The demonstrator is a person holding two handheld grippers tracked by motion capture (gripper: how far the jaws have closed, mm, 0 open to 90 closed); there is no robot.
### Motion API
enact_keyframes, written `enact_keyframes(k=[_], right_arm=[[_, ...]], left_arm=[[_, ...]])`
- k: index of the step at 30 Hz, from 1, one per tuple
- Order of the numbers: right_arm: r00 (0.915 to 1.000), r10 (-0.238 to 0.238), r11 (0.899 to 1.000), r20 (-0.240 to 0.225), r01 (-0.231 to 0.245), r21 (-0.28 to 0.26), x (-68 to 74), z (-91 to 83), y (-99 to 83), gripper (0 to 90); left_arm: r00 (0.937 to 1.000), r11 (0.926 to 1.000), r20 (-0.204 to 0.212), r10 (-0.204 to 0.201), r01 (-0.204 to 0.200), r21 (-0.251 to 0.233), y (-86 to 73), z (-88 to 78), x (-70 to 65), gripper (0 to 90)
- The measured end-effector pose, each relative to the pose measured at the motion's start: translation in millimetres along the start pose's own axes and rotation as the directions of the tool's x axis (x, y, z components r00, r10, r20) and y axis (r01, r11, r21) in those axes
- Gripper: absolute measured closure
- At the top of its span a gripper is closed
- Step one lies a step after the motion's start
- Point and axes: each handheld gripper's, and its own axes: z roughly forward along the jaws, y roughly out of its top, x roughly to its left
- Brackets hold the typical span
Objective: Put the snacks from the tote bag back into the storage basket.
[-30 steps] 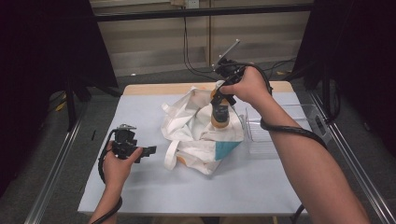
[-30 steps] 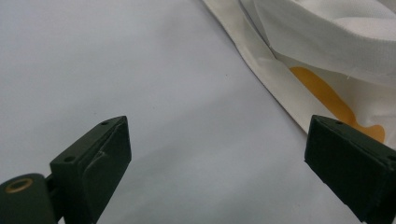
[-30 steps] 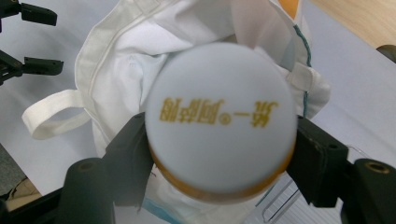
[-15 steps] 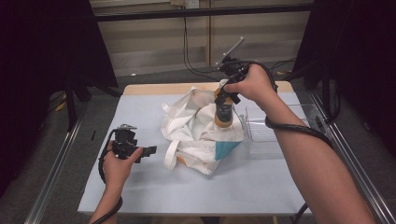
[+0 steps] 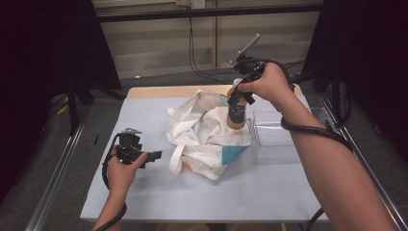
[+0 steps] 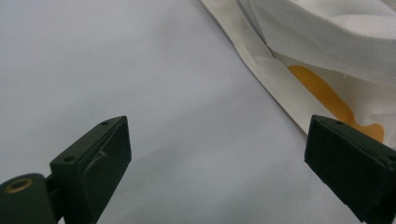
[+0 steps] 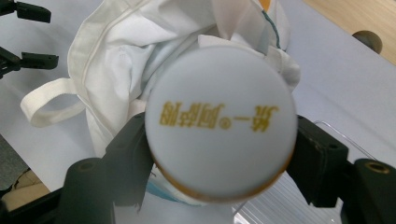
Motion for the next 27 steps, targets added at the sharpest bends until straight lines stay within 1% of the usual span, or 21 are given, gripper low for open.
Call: enact_keyframes(k=[3, 8, 9, 11, 12, 15, 16, 17, 21, 22, 23, 24, 25, 27], right_arm=[[1.0000, -0.008, 1.000, 0.004, 0.008, 0.001, -1.7, -3.4, -1.1, 30.4], [1.0000, 0.006, 1.000, 0.004, -0.006, 0.005, -4.0, -6.9, -3.9, 30.4], [0.9999, 0.002, 1.000, 0.010, -0.002, 0.009, -5.1, -7.8, -4.6, 30.4], [0.9999, 0.009, 1.000, 0.012, -0.009, 0.008, -6.3, -9.4, -5.9, 30.4], [0.9999, 0.002, 1.000, 0.015, -0.003, 0.006, -7.5, -10.2, -6.4, 30.4], [0.9998, 0.016, 1.000, 0.014, -0.016, 0.008, -9.4, -12.6, -8.3, 30.5], [0.9997, 0.020, 1.000, 0.016, -0.020, 0.011, -10.4, -13.8, -9.2, 30.4], [0.9997, 0.013, 1.000, 0.021, -0.013, 0.005, -11.9, -14.4, -10.2, 30.4], [0.9996, 0.020, 1.000, 0.023, -0.020, 0.007, -14.1, -17.7, -12.7, 30.4], [0.9996, 0.018, 1.000, 0.023, -0.018, 0.007, -14.9, -18.0, -13.3, 30.4], [0.9994, 0.028, 1.000, 0.022, -0.028, 0.006, -14.6, -18.3, -13.7, 30.4], [0.9993, 0.028, 1.000, 0.022, -0.029, 0.011, -14.7, -18.9, -14.3, 30.4], [0.9994, 0.026, 1.000, 0.022, -0.027, 0.009, -15.1, -19.2, -14.7, 30.4], [0.9994, 0.026, 1.000, 0.023, -0.027, 0.015, -15.7, -20.3, -15.6, 30.4]], left_arm=[[1.0000, 1.0000, 0.003, -0.001, 0.001, -0.001, -0.2, 0.1, 0.2, 7.2], [1.0000, 1.0000, -0.001, 0.004, -0.004, 0.001, 0.3, -0.2, -0.2, 7.2], [1.0000, 1.0000, 0.005, 0.002, -0.002, 0.003, 0.4, -0.4, 0.1, 7.2], [1.0000, 1.0000, 0.004, 0.000, 0.000, 0.000, 0.0, 0.1, 0.6, 7.2], [0.9999, 1.0000, 0.010, -0.003, 0.003, 0.002, -0.2, 0.1, 1.7, 7.2], [1.0000, 1.0000, 0.008, 0.002, -0.002, 0.009, -0.3, -1.6, 3.2, 7.2], [1.0000, 1.0000, 0.001, 0.003, -0.003, 0.001, -0.5, -1.4, 3.3, 7.2], [1.0000, 1.0000, 0.002, -0.001, 0.001, -0.001, -0.4, -1.5, 3.1, 7.2], [1.0000, 1.0000, -0.004, -0.002, 0.002, -0.001, -0.2, -1.3, 2.4, 7.2], [1.0000, 1.0000, -0.003, 0.004, -0.004, 0.005, -0.2, -1.6, 2.9, 7.2], [1.0000, 1.0000, -0.004, 0.006, -0.006, 0.006, -0.2, -1.6, 2.9, 7.2], [1.0000, 1.0000, 0.001, -0.004, 0.004, 0.000, -0.3, -1.3, 2.9, 7.2], [1.0000, 1.0000, -0.004, 0.001, -0.001, 0.002, -0.2, -1.8, 3.1, 7.2], [1.0000, 1.0000, -0.002, 0.000, 0.000, 0.003, -0.1, -2.3, 3.6, 7.2]])
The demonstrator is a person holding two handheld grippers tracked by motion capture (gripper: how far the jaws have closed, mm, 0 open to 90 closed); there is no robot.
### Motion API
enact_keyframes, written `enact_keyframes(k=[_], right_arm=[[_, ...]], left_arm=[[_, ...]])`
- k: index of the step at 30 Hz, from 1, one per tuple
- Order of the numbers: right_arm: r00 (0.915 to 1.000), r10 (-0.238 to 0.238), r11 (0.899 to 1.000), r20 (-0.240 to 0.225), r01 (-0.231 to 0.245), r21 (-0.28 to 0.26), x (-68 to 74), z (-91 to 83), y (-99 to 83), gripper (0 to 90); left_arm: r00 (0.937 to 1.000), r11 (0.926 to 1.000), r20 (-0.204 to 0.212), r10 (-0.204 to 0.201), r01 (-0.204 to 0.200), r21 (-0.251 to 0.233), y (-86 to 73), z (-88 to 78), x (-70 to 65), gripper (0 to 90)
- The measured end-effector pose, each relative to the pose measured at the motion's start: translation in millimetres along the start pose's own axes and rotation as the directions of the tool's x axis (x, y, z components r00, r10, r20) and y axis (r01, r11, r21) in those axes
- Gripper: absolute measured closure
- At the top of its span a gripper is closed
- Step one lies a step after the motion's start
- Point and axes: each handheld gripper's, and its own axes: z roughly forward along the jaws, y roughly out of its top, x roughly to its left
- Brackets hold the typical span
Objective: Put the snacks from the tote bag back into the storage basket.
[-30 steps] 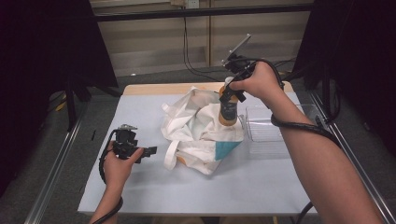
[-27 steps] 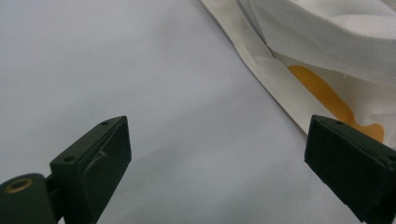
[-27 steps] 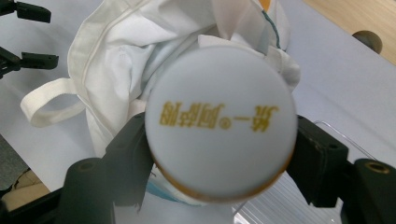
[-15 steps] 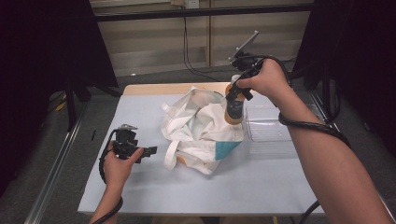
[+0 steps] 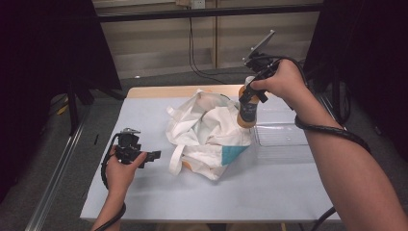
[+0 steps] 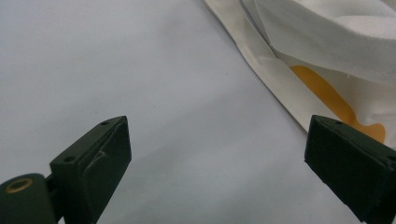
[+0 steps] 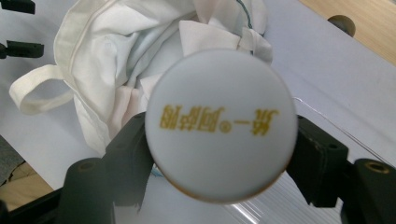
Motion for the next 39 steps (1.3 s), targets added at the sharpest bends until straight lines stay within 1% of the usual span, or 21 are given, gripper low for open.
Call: enact_keyframes(k=[2, 6, 7, 9, 10, 15, 18, 20, 21, 23, 28, 29, 30, 31, 32, 35, 39], right_arm=[[1.0000, 0.002, 1.000, 0.001, -0.002, 0.004, -1.0, -1.3, -1.0, 30.4], [1.0000, 0.006, 1.000, 0.004, -0.006, 0.004, -3.8, -3.5, -3.9, 30.4], [0.9999, 0.013, 1.000, 0.005, -0.013, 0.011, -4.3, -4.4, -4.6, 30.5], [1.0000, 0.005, 1.000, 0.007, -0.005, 0.005, -6.5, -4.9, -6.2, 30.4], [0.9998, 0.016, 1.000, 0.006, -0.016, 0.008, -6.8, -5.3, -6.9, 30.4], [0.9998, 0.016, 1.000, 0.010, -0.016, 0.005, -9.8, -7.0, -9.9, 30.4], [0.9996, 0.025, 1.000, 0.012, -0.025, 0.010, -11.4, -7.9, -12.0, 30.4], [0.9997, 0.020, 1.000, 0.016, -0.020, 0.008, -13.3, -7.5, -13.5, 30.4], [0.9996, 0.023, 1.000, 0.014, -0.024, 0.008, -13.4, -7.5, -14.0, 30.4], [0.9994, 0.029, 1.000, 0.016, -0.029, 0.009, -14.7, -7.2, -15.8, 30.4], [0.9994, 0.029, 0.999, 0.019, -0.030, 0.016, -17.9, -7.6, -19.4, 30.4], [0.9992, 0.036, 0.999, 0.019, -0.036, 0.018, -18.2, -7.6, -20.0, 30.4], [0.9993, 0.032, 0.999, 0.019, -0.032, 0.013, -19.1, -7.0, -20.8, 30.4], [0.9991, 0.036, 0.999, 0.020, -0.036, 0.019, -19.3, -6.7, -21.4, 30.4], [0.9991, 0.039, 0.999, 0.020, -0.039, 0.020, -19.7, -6.0, -22.2, 30.4], [0.9992, 0.036, 0.999, 0.019, -0.037, 0.025, -21.0, -4.8, -23.9, 30.4], [0.9988, 0.044, 0.998, 0.024, -0.045, 0.035, -22.7, -5.2, -26.2, 30.4]], left_arm=[[1.0000, 1.0000, -0.009, -0.003, 0.003, -0.008, -0.1, -0.3, 0.0, 7.2], [1.0000, 1.0000, -0.006, -0.005, 0.005, -0.006, -0.2, 0.0, 0.1, 7.2], [1.0000, 1.0000, -0.007, 0.002, -0.002, -0.002, 0.0, -0.2, 0.3, 7.2], [1.0000, 1.0000, -0.005, 0.001, -0.001, -0.003, 0.1, -0.2, -0.1, 7.2], [1.0000, 1.0000, -0.005, 0.002, -0.002, -0.003, 0.2, -0.3, -0.1, 7.2], [1.0000, 1.0000, -0.005, 0.004, -0.004, -0.001, 0.1, -0.2, -0.2, 7.2], [1.0000, 1.0000, -0.004, 0.002, -0.002, -0.002, 0.1, -0.2, -0.7, 7.2], [1.0000, 1.0000, -0.006, 0.002, -0.002, -0.001, 0.3, -0.5, -0.7, 7.2], [1.0000, 1.0000, 0.000, 0.001, -0.001, 0.000, 0.3, -0.4, -0.7, 7.2], [1.0000, 1.0000, -0.004, 0.003, -0.003, 0.000, 0.3, -0.5, -0.8, 7.2], [1.0000, 1.0000, 0.001, 0.000, 0.000, -0.001, 0.3, -0.3, -1.0, 7.2], [1.0000, 1.0000, -0.001, 0.003, -0.003, 0.000, 0.4, -0.3, -1.0, 7.2], [1.0000, 1.0000, 0.000, 0.002, -0.002, 0.000, 0.6, -0.4, -1.1, 7.2], [1.0000, 1.0000, 0.003, -0.001, 0.001, -0.003, 0.7, -0.5, -1.3, 7.2], [1.0000, 1.0000, -0.005, -0.001, 0.001, -0.008, 0.5, -0.3, -1.6, 7.2], [1.0000, 1.0000, -0.004, 0.000, 0.000, -0.006, 0.7, -0.9, -1.2, 7.2], [1.0000, 0.9999, -0.005, -0.006, 0.006, -0.010, 0.5, -0.7, -1.4, 7.2]])
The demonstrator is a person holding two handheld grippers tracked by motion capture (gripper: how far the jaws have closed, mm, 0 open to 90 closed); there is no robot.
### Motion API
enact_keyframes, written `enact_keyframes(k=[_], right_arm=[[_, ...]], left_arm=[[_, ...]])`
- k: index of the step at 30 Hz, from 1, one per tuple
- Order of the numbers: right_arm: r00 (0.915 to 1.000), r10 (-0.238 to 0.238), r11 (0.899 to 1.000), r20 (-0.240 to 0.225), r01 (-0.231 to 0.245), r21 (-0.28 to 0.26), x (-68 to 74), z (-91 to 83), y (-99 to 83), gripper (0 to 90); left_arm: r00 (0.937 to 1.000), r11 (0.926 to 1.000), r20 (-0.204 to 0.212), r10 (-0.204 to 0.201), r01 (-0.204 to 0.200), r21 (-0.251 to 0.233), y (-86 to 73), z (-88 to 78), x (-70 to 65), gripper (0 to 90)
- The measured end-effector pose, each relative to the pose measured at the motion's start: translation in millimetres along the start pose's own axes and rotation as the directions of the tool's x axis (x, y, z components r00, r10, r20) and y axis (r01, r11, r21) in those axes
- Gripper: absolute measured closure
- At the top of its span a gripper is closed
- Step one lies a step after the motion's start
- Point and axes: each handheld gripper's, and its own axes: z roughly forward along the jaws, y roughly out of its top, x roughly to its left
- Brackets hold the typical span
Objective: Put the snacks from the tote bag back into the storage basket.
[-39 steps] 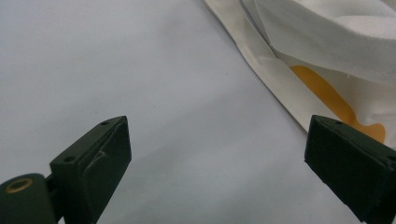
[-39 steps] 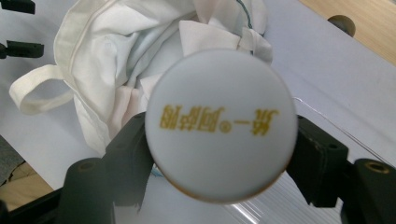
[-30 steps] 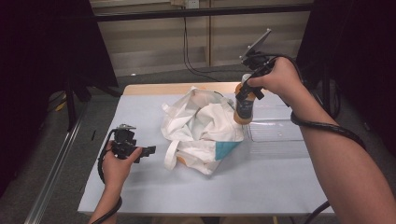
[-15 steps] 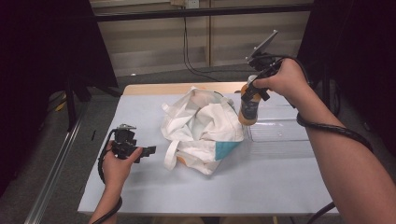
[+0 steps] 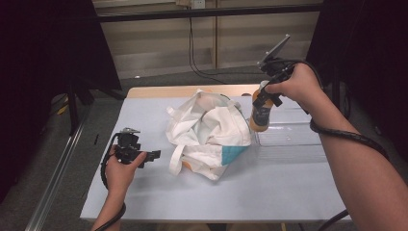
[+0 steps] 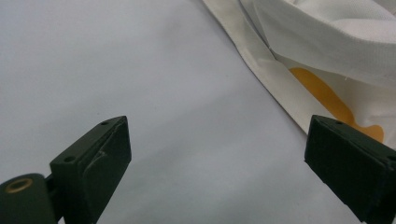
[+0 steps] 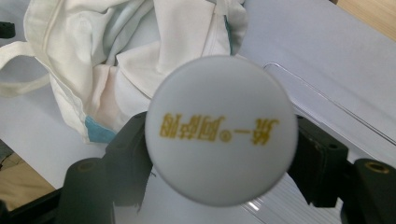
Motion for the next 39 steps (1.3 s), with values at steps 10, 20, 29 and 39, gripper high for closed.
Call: enact_keyframes(k=[10, 20, 29, 39], right_arm=[[0.9998, 0.019, 1.000, 0.012, -0.019, -0.003, -8.6, -0.8, -8.5, 30.4], [0.9992, 0.036, 0.999, 0.016, -0.036, -0.003, -15.9, -1.8, -16.0, 30.4], [0.9992, 0.037, 0.999, 0.018, -0.037, 0.007, -19.6, 0.8, -22.2, 30.4], [0.9986, 0.047, 0.999, 0.024, -0.047, 0.007, -22.5, 4.0, -28.4, 30.4]], left_arm=[[0.9999, 0.9998, 0.009, 0.012, -0.012, 0.014, 0.5, -0.1, 0.1, 7.2], [0.9999, 0.9998, 0.003, 0.011, -0.011, 0.013, 0.4, 0.2, -0.5, 7.2], [0.9999, 0.9998, 0.012, 0.008, -0.008, 0.017, 0.5, -0.2, 0.1, 7.2], [1.0000, 0.9999, 0.001, 0.008, -0.008, 0.009, 0.5, -0.2, -0.6, 7.2]])
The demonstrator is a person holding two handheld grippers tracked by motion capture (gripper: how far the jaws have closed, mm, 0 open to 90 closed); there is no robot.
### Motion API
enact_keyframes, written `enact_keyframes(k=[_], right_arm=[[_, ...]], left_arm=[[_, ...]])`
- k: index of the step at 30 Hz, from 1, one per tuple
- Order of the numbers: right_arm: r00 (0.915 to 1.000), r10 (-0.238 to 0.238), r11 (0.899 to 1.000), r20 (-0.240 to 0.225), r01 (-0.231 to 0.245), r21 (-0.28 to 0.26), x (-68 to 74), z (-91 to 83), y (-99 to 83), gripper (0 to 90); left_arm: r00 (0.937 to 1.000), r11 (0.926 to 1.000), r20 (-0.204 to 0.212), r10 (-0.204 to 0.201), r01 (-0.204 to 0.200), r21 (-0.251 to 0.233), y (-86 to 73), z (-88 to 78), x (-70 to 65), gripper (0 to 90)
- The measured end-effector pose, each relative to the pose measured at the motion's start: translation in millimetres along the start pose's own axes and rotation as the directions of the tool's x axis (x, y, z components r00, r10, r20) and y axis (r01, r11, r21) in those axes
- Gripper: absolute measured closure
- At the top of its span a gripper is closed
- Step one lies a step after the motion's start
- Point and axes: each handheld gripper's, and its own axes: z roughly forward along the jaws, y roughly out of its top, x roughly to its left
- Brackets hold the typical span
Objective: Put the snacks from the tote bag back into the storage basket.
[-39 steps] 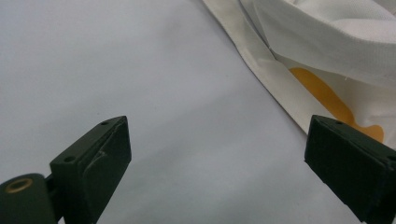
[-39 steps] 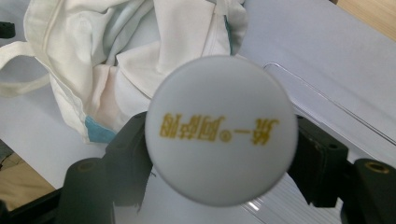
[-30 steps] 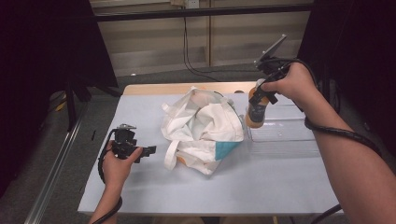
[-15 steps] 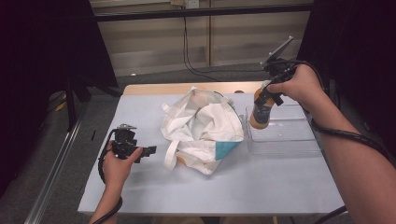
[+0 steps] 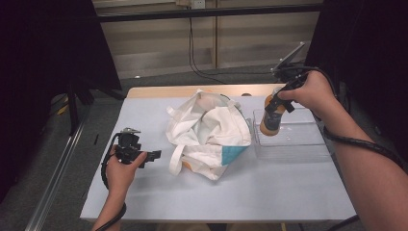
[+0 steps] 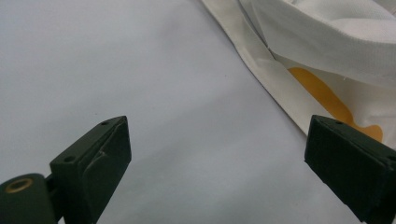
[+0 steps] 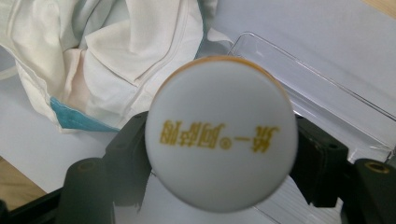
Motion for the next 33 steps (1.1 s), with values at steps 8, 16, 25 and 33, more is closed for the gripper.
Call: enact_keyframes(k=[8, 16, 25, 33], right_arm=[[1.0000, 0.000, 1.000, -0.004, 0.000, 0.007, -0.8, 5.8, -6.0, 30.4], [0.9999, 0.007, 1.000, -0.007, -0.007, 0.010, -2.4, 9.6, -11.7, 30.4], [1.0000, 0.003, 1.000, -0.008, -0.003, 0.008, -2.7, 10.1, -16.3, 30.4], [1.0000, 0.002, 1.000, 0.001, -0.002, 0.011, -2.3, 12.8, -20.5, 30.4]], left_arm=[[1.0000, 1.0000, -0.002, -0.002, 0.002, -0.005, 0.0, -0.4, 0.3, 7.2], [1.0000, 1.0000, 0.000, -0.003, 0.003, -0.005, 0.2, -1.2, 0.5, 7.2], [0.9999, 0.9998, -0.005, -0.009, 0.009, -0.016, 0.0, -1.2, 0.2, 7.2], [0.9999, 0.9997, -0.003, -0.011, 0.010, -0.022, 0.4, -1.7, 0.2, 7.2]])
